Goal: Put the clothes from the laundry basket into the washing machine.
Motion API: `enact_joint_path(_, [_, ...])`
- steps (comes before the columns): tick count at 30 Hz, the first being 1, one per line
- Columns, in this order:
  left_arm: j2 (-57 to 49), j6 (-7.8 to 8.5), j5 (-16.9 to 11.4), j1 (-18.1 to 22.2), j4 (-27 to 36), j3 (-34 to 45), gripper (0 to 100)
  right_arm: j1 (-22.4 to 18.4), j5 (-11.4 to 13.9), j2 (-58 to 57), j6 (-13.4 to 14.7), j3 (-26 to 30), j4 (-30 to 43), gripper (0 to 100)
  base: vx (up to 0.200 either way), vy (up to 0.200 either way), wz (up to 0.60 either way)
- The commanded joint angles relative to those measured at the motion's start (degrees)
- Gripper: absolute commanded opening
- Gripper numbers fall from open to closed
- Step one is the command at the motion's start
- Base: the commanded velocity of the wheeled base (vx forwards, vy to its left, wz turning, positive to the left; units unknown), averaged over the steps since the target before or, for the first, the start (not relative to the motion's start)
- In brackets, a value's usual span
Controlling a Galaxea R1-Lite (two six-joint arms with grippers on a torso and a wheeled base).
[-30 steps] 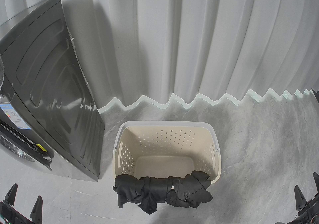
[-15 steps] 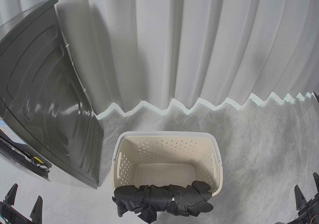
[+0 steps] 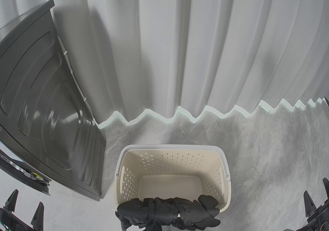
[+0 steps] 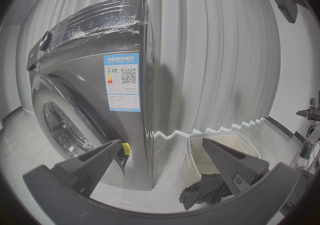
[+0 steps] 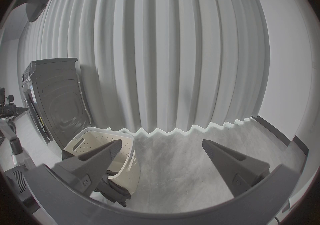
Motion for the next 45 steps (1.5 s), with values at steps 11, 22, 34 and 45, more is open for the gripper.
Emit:
enact_joint_path(11, [-0.9,-0.01,0.0,0.0,0.0,0.9,100,0.0,0.0,-0.5,0.0,1.0,0.0,100,0.109,0.0,0.0])
enact_joint_path(22, [-0.9,-0.01,0.0,0.0,0.0,0.9,100,0.0,0.0,-0.4,0.0,1.0,0.0,100,0.036,0.0,0.0])
enact_joint_path(34, [-0.9,-0.01,0.0,0.0,0.0,0.9,100,0.0,0.0,-0.5,0.0,1.0,0.0,100,0.067,0.0,0.0])
enact_joint_path(45, [-0.9,-0.01,0.0,0.0,0.0,0.9,100,0.0,0.0,-0.4,0.0,1.0,0.0,100,0.0,0.0,0.0])
